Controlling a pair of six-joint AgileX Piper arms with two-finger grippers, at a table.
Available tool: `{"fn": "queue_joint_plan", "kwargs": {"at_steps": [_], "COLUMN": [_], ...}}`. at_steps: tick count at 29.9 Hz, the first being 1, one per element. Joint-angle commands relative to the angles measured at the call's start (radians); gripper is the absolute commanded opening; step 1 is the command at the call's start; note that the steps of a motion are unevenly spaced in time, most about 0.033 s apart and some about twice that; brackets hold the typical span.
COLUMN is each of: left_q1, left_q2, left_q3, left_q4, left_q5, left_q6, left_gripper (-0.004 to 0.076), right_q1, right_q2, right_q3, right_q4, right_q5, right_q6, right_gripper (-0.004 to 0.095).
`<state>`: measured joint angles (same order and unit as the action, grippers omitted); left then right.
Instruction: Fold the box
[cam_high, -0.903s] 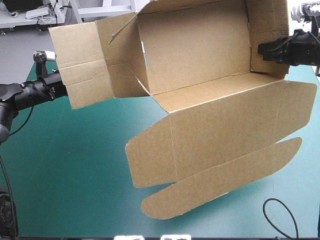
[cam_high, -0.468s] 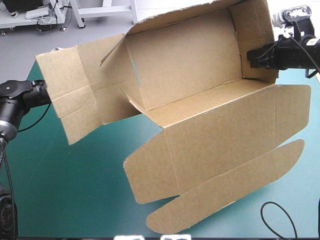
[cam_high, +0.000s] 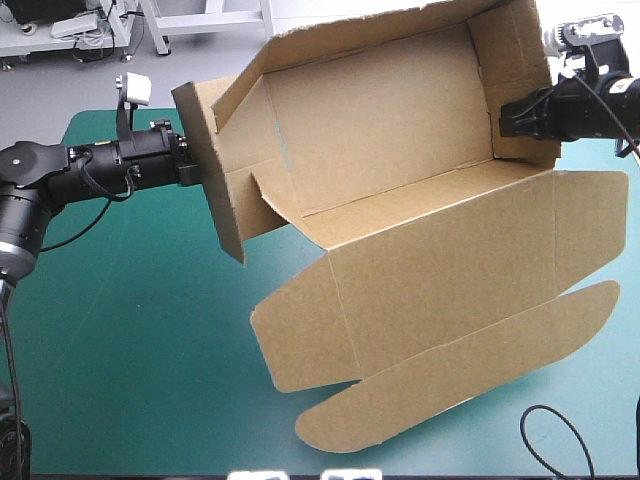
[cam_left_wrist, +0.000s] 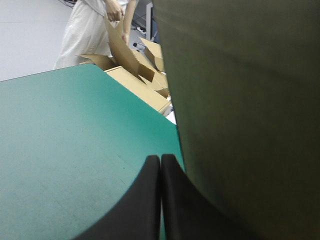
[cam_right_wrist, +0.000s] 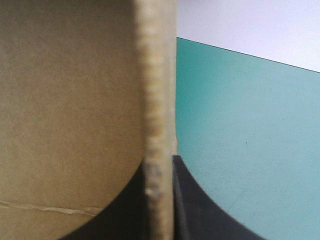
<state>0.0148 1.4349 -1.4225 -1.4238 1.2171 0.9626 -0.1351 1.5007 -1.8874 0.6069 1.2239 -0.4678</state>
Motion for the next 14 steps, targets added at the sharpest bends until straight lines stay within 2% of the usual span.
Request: {"fn": "queue_joint_plan", "kwargs": {"at_steps": [1,14], "left_q1": [-0.044,-0.064], "left_q2": [-0.036,-0.036], "left_q3": [-0.052,-0.101], "left_q4": [-0.077,-0.093], "left_q5": [0.074,0.074], "left_q6": [-0.010,-0.091], "left_gripper": [-0.0009,-0.0009], "right_q1": [0.013,0.016], "right_q2": [-0.042,-0.042], "right_q3": [-0.028,-0.028], "right_q4": [0.030,-0.009], "right_q5": [-0.082,-0.142], "right_q6": [0.030,0.062], "right_gripper": [-0.0016,-0.0016]}}
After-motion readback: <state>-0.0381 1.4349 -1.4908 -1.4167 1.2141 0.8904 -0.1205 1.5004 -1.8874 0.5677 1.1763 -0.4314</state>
